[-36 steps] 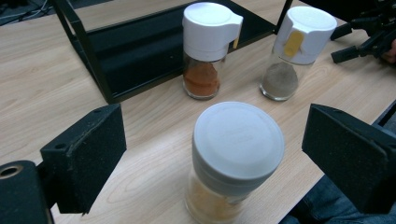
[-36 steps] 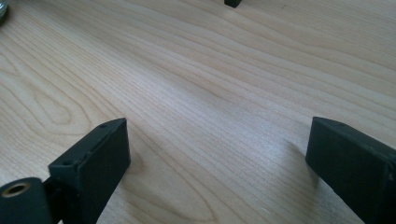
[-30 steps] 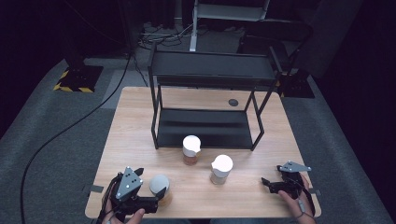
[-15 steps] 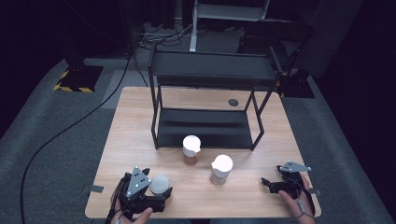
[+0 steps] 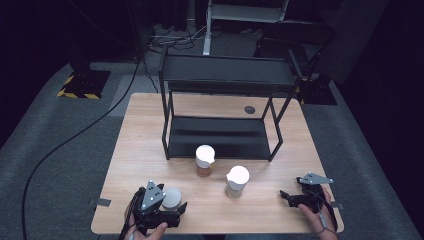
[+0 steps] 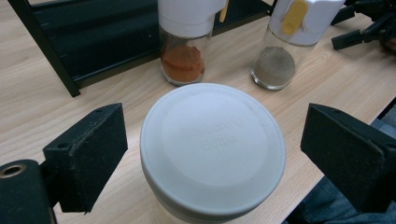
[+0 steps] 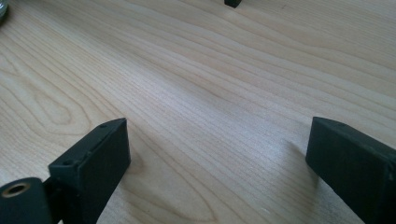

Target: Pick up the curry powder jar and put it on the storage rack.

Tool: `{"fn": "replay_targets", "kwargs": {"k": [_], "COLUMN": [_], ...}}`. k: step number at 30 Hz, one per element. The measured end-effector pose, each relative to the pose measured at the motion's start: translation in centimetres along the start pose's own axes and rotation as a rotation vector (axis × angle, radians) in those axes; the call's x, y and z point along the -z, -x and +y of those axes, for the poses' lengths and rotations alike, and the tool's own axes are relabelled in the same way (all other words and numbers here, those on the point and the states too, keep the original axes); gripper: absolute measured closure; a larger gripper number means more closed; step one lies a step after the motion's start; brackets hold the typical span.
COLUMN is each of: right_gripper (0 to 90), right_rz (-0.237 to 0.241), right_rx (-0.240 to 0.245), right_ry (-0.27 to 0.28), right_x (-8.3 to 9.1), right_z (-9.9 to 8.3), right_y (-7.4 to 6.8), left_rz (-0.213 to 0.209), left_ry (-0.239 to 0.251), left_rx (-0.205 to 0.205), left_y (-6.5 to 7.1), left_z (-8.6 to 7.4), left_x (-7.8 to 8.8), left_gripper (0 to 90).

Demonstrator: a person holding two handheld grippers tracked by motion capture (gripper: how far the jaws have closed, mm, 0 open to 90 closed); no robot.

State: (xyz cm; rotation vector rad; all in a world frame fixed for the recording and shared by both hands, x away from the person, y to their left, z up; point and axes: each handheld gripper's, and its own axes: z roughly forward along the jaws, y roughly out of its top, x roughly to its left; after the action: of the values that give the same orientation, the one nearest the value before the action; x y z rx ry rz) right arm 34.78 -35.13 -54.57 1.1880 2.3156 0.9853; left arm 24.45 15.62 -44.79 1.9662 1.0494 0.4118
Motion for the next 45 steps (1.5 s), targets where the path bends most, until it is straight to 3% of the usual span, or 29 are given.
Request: {"fn": "replay_targets", "kwargs": {"k": [9,16,30,45], "right_gripper": [6.3,6.4,6.4,6.1], "right_rz": [0.000,0.000,0.000,-0.004], "right_rx": [0.000,0.000,0.000,-0.001], "right_ry": [0.000,0.000,0.000,0.000], "right_x": [0.0,0.0,0.0,0.0], "right_z": [0.0,0.0,0.0,0.0], "right_y": [0.0,0.0,0.0,0.0], "left_rz": [0.019,0.038,0.050,0.046], "left_ry": [-0.022,-0.030,-0.024,0.007], "left_rx": [-0.001,-0.057,-0.030,-0.029], "left_y": [0.0,0.2,0.2,-0.7], "left_z": [-0.4,-0.7,-0.5,1.7], "left_x": [-0.4,-0.4,-0.3,-0.4], "left_gripper": [14.8,32.5,33.0,33.0]}}
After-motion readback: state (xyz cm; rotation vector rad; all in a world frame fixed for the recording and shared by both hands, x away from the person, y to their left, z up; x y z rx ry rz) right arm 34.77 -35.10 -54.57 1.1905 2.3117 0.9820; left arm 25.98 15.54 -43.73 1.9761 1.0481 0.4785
